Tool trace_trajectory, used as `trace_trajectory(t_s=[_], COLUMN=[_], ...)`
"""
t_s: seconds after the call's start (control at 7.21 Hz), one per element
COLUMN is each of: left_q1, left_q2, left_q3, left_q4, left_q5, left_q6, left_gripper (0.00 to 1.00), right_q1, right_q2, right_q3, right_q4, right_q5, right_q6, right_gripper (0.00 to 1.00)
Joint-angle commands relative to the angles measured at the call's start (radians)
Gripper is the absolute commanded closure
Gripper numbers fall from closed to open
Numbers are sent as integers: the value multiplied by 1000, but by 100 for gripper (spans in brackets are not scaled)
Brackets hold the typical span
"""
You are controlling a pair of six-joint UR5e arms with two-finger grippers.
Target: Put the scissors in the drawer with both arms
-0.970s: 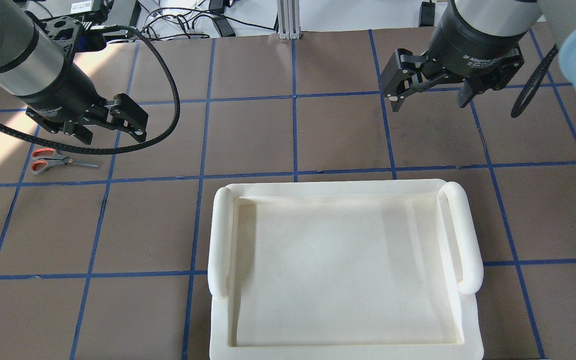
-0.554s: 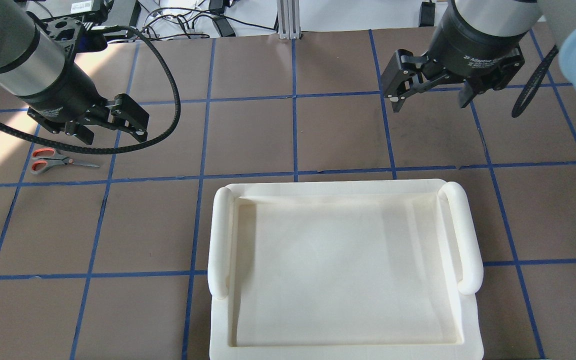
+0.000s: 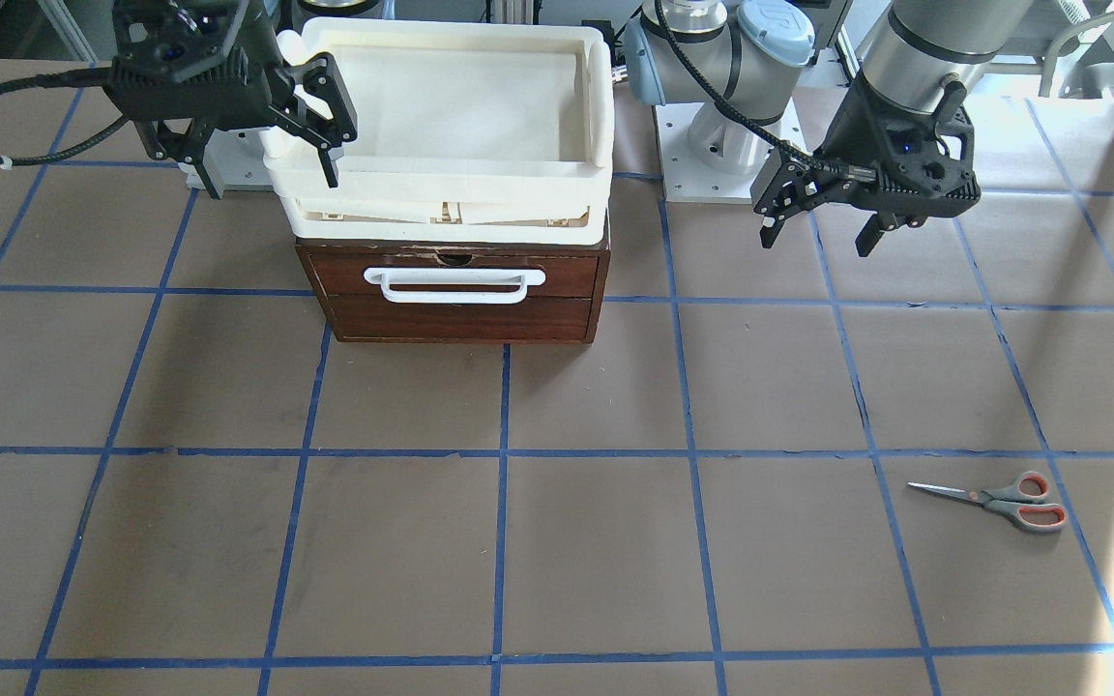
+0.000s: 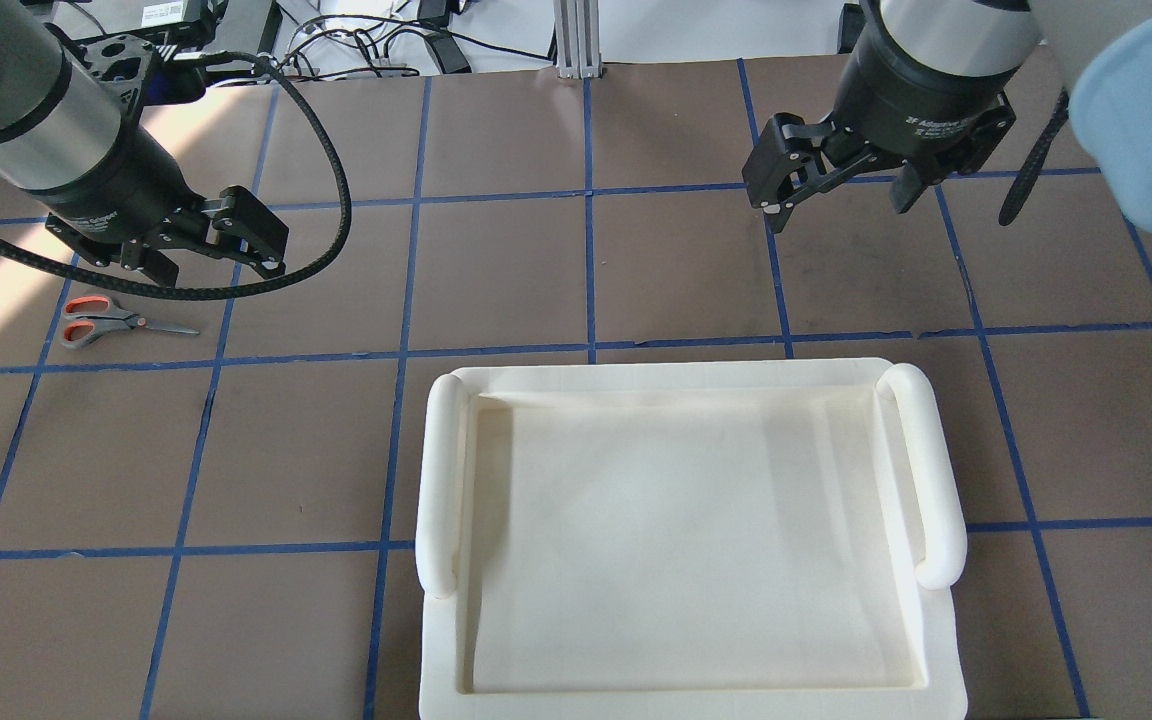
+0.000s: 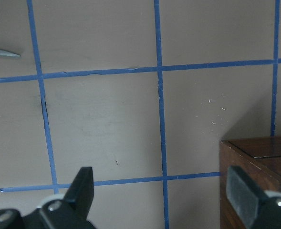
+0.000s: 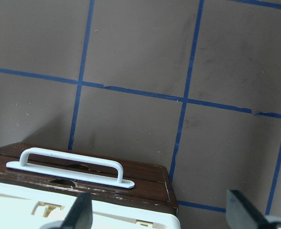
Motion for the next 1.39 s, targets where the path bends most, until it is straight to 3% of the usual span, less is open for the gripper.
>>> trace_trajectory(t_s=[0.0, 0.42, 0.69, 0.97, 1.25], left_q1=[53, 215, 263, 336, 384], left_q2=[-20, -46, -86, -152, -232], left_q3=[2, 6, 9, 8, 6], left_q4=[8, 10, 16, 79, 163], left_q5=[0, 9, 79, 86, 107], left_q6=[143, 644, 904, 1157, 1428], left_gripper=[0, 0, 0, 0, 0], right_q1=[48, 72, 103, 141, 197], right_q2=[62, 187, 262, 338, 384], right_q3=[-2, -9, -15, -15, -15], right_q4=[-13, 6, 13, 3, -48], right_q5=[125, 135, 127, 89, 63], right_q6=[-334, -757, -921, -1140, -1210], right_gripper=[0, 0, 0, 0, 0])
